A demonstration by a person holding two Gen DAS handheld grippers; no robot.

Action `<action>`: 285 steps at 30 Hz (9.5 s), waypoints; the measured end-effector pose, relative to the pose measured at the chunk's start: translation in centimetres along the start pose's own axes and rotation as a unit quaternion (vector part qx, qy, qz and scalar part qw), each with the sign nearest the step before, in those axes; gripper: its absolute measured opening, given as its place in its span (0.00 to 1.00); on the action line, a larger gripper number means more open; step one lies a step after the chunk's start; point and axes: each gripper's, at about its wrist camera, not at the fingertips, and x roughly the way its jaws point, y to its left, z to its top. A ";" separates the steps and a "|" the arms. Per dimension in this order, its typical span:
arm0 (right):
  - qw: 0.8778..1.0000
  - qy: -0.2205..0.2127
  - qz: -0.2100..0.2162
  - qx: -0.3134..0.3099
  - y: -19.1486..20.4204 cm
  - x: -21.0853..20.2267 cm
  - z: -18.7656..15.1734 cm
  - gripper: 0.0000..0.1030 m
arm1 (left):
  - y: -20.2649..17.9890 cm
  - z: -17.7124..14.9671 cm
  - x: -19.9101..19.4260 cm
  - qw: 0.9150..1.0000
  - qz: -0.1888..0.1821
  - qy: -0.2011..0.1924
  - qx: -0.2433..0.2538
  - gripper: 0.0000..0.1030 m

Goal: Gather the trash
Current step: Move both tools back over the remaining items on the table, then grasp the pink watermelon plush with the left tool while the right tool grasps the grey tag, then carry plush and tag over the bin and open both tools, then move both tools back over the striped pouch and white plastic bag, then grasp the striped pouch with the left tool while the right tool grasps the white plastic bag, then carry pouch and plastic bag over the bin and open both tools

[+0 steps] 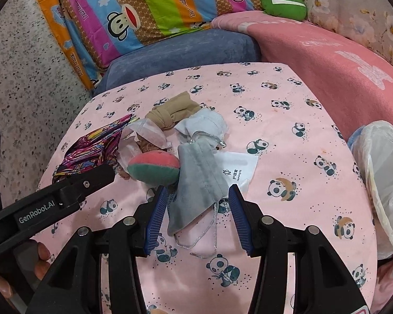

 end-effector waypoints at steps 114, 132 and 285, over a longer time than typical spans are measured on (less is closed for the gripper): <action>0.967 -0.162 -0.082 0.176 -22.2 -16.2 -1.1 0.39 | -24.9 -1.5 -1.4 0.978 -0.130 -0.018 0.161 0.79; 0.989 -0.121 -0.025 0.077 -10.4 -12.1 1.0 0.42 | -10.2 1.3 -3.8 0.995 -0.030 -0.052 0.076 0.79; 0.953 -0.162 -0.095 0.236 -28.0 -15.6 -1.1 0.33 | -31.5 -2.5 0.7 0.957 -0.093 -0.041 0.271 0.54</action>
